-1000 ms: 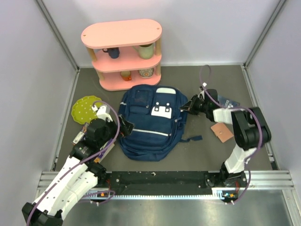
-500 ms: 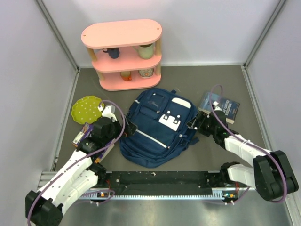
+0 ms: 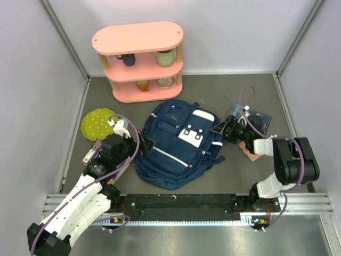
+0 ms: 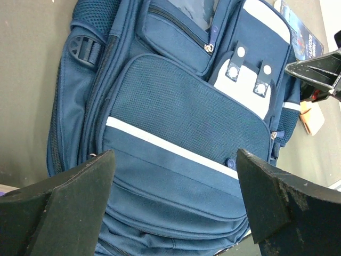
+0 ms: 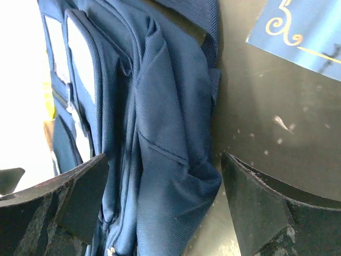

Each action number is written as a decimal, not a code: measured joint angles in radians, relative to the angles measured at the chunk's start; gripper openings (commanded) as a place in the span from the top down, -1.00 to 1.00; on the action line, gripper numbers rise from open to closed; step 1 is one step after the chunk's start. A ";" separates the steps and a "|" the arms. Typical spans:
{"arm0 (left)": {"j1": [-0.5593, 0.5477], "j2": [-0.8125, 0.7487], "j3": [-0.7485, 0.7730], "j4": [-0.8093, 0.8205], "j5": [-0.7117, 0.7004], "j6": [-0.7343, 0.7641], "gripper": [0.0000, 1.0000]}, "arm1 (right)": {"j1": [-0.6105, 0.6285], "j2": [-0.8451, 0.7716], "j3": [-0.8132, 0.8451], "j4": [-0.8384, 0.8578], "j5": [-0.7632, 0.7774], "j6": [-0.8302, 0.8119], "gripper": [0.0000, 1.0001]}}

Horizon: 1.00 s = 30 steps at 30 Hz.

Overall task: Pack the student bag
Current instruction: Adjust the student bag at the center of the board, then pick up the student bag at the center of the board.

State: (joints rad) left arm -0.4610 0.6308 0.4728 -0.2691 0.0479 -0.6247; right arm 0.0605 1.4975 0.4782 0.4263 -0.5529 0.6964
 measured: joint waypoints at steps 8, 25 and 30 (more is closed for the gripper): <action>0.000 -0.006 -0.004 -0.001 0.000 0.009 -0.97 | -0.004 0.198 0.023 0.249 -0.187 0.111 -0.51; -0.021 0.044 -0.002 0.043 0.031 -0.001 -0.97 | 0.056 -0.026 0.042 0.085 -0.086 0.176 1.00; -0.108 0.076 0.126 0.058 -0.007 0.000 -0.97 | 0.041 -0.318 0.159 -0.243 0.076 0.169 1.00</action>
State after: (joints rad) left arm -0.5690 0.7067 0.5991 -0.2108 0.0406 -0.6250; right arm 0.1017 1.1793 0.6376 0.1837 -0.4767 0.8658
